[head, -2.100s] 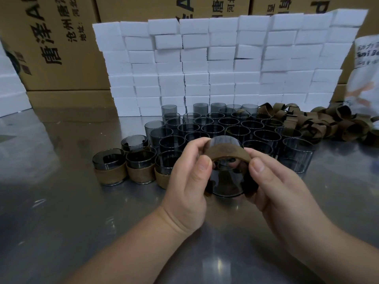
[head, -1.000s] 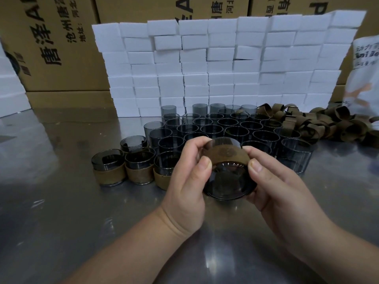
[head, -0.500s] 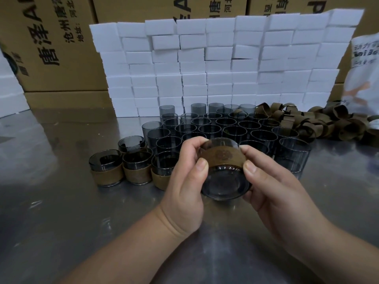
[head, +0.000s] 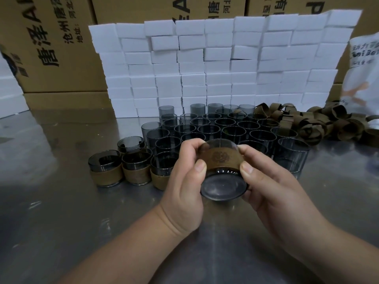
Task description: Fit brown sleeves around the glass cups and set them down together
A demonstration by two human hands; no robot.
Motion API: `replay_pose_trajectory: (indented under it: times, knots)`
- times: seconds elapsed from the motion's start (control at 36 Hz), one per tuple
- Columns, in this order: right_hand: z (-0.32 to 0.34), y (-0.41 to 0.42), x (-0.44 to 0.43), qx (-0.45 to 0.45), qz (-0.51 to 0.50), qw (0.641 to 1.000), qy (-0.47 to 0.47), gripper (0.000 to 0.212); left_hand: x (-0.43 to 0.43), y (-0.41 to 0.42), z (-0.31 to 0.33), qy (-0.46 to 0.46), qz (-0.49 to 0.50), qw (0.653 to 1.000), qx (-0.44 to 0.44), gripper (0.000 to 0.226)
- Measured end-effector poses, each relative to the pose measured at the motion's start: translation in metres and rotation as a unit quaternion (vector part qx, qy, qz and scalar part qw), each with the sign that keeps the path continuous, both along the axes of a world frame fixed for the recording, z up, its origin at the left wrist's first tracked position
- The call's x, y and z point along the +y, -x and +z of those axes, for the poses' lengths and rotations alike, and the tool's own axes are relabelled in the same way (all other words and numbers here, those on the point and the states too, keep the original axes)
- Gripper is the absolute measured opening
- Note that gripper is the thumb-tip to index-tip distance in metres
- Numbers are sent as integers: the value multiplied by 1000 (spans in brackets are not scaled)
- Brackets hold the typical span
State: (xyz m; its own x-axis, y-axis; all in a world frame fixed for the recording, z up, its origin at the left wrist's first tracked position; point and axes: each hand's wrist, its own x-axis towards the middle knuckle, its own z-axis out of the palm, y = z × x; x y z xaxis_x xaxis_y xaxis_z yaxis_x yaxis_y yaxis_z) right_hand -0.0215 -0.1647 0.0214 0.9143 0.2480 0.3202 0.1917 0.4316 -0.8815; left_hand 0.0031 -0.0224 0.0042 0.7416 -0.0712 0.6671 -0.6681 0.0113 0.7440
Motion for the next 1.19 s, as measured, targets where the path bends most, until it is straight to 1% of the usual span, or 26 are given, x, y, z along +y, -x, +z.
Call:
replay_pose_trajectory:
  times: [0.08,0.17,0.28,0.36,0.39,0.47,0.53,0.56,0.61,0.69,0.78,1.0,1.11,1.19]
  knots:
    - [0,0,0,-24,2,999,24,31,-1,0,1,-5,10,1000,4,30]
    - [0,0,0,-58,8,998,36,25,-1,1,3,-16,25,1000,3,36]
    - [-2,-2,-1,-63,6,997,37,33,-2,1,3,-24,34,999,4,41]
    - [-2,-2,0,-66,19,997,39,49,-2,0,3,-31,45,999,-1,43]
    - [-3,-2,0,-65,17,997,39,49,-2,0,3,-32,49,998,-3,44]
    - [-4,-2,0,-55,8,998,39,37,-1,-1,3,-36,58,998,-7,47]
    - [-5,-3,0,-55,8,998,43,45,-1,-1,2,-36,61,997,-8,47]
    - [-5,-3,0,-51,8,998,43,45,-1,-1,2,-36,62,997,-9,46]
    - [-5,-3,-1,-49,7,998,47,35,-1,-1,1,-32,64,997,-10,44]
    - [-3,-3,0,-54,16,997,50,30,-1,-2,1,-24,66,997,-9,42]
    - [-2,-1,1,-62,25,997,49,29,-2,-1,0,-16,64,998,-9,43]
    - [-4,-1,1,-40,24,998,37,32,-2,-1,-1,-11,73,997,-15,43]
    - [-3,-1,2,-50,23,998,44,32,-2,0,0,-13,71,997,-23,41]
    - [-3,-1,2,-57,26,997,43,31,-2,0,0,-12,73,997,-26,43]
